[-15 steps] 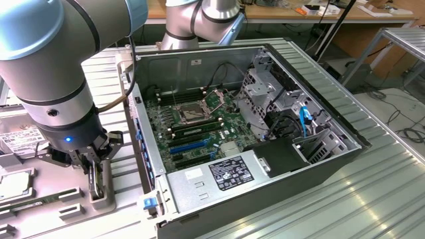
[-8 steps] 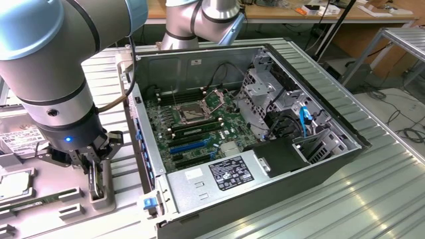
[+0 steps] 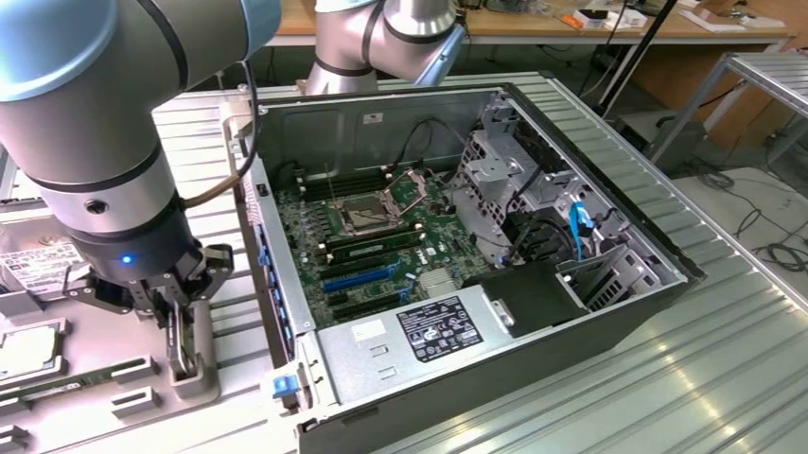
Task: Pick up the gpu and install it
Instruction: 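Pick up the gpu and move the gpu toward the slot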
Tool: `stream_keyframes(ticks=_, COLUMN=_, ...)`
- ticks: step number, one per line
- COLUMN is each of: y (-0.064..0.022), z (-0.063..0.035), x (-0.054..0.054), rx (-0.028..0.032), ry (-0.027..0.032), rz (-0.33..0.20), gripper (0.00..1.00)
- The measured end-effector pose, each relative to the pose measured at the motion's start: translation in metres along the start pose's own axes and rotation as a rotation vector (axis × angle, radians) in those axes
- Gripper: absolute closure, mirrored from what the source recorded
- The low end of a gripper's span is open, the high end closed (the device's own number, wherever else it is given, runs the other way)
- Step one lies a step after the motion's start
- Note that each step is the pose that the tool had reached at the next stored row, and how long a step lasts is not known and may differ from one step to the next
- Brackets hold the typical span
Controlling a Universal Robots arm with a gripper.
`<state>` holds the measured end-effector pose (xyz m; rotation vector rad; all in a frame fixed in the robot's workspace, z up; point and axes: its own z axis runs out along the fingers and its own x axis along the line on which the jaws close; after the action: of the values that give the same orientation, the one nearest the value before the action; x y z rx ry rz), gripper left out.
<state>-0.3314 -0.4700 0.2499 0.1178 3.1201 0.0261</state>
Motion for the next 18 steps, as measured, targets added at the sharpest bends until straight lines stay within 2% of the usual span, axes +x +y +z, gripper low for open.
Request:
stream_keyframes(ticks=14, y=0.0004, z=-0.0238, x=0.0, rx=0.0, ry=0.0, rz=0.0, gripper=0.73)
stream_keyframes(ticks=18, y=0.0006, z=-0.0339, x=-0.001, rx=0.0001, ry=0.0, rz=0.0, gripper=0.73)
